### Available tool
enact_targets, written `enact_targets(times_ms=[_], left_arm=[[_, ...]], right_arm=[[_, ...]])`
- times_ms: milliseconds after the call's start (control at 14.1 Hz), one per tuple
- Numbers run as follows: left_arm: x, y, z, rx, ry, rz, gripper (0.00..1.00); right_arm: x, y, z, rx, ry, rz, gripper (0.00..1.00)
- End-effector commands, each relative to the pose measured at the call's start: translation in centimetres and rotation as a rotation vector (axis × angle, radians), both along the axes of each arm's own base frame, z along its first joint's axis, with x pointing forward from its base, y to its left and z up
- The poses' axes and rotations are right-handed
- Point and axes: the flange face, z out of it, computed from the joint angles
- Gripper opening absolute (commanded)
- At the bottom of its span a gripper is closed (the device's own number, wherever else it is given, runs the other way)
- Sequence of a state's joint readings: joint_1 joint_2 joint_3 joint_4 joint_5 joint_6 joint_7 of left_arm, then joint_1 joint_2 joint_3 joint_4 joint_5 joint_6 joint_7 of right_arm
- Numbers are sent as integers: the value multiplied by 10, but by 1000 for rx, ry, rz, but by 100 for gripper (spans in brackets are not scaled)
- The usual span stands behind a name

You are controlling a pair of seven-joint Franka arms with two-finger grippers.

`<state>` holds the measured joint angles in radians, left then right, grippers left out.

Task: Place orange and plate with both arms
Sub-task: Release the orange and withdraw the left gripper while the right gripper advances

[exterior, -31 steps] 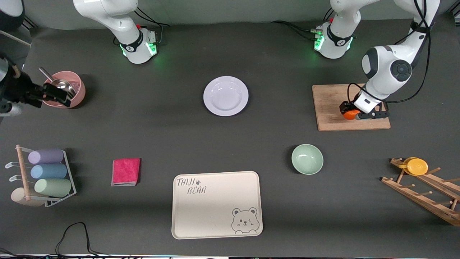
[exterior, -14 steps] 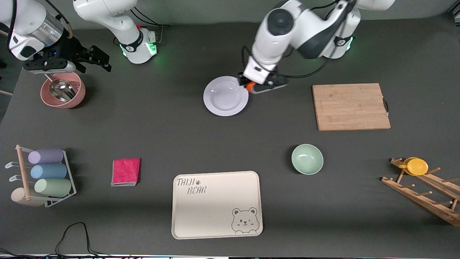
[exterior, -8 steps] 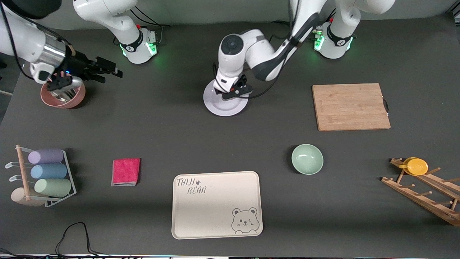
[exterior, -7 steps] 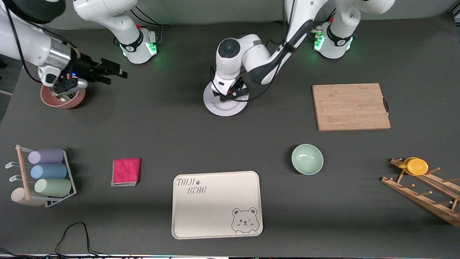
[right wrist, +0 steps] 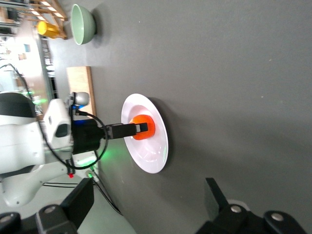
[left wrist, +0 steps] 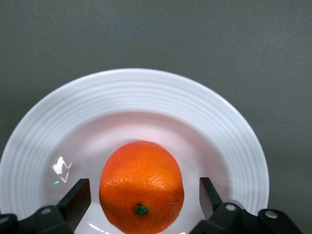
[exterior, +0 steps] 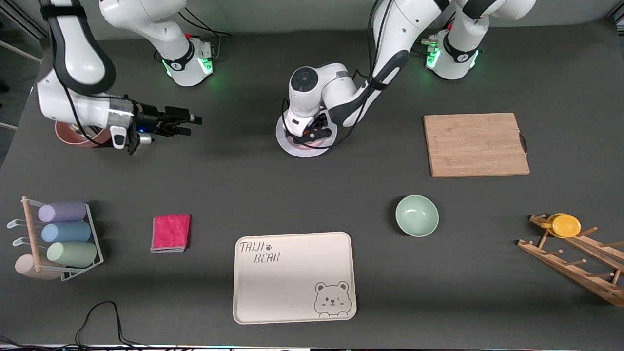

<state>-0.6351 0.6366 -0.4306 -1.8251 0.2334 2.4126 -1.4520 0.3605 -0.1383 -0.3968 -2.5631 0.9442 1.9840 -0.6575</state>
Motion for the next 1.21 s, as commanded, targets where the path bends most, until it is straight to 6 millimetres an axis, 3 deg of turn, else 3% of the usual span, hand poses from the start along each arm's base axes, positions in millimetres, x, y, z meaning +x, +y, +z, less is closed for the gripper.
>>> enact_targets(times_ms=[0,71,213,427,569,640,853,1137], left_arm=[[33,26,61,95,-11,-30,100],[50,45,88,97,39,-51,100],[95,104,147,59,113,-136,100],[157,222,207,30,174,-205,100],[188,301,241,23,149,-207,100],[197,332,255,32,116,-197,100],[227,452,289,54,36,-228,100],[230,556,311,48,-2,-308,100]], right_arm=[[-3,1,-51,71,-37,-9,100],[-7,2,-66,92,-47,-8,100],[-15,4,-95,124,-53,-4,100],[-29,8,-136,189,-49,-3,100],[-40,8,-159,194,-31,23,100],[-45,9,-167,213,-26,31,100],[-56,10,-183,242,-11,41,100],[-62,10,-193,236,15,44,100]])
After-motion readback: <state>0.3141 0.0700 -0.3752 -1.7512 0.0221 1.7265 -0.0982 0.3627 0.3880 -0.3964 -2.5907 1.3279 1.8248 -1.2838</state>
